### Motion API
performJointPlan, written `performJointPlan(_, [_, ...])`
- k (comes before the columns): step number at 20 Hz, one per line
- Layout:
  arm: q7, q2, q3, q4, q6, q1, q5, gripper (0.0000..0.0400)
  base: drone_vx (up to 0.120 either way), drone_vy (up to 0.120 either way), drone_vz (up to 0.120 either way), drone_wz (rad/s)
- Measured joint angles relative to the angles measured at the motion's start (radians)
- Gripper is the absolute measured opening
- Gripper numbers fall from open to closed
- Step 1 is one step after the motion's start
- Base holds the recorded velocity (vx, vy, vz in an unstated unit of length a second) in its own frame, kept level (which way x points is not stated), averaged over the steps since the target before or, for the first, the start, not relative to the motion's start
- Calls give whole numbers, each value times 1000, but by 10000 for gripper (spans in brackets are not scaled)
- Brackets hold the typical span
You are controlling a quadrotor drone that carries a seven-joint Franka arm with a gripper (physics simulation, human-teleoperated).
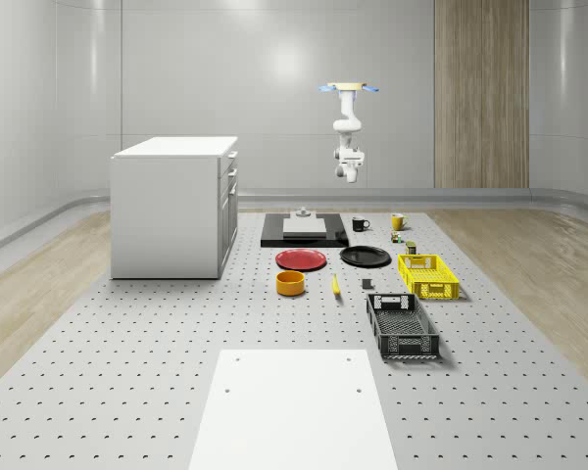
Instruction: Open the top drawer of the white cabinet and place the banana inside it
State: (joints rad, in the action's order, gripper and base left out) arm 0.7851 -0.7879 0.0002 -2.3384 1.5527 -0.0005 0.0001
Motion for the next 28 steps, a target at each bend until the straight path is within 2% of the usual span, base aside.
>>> performJointPlan(5, [-1,19,1,106,-84,-2,1,400,0,0,0,0])
performJointPlan(10, [-2,53,2,206,-145,-4,2,400,0,0,0,0])
performJointPlan(15, [-2,76,3,266,-178,-5,2,400,0,0,0,0])
performJointPlan(21, [-4,85,-3,291,-190,-5,14,400,0,0,0,0])
performJointPlan(24, [-54,84,-214,254,-196,37,344,400,0,0,0,0])
performJointPlan(28, [-113,70,-443,132,-197,108,697,400,80,-110,0,0])
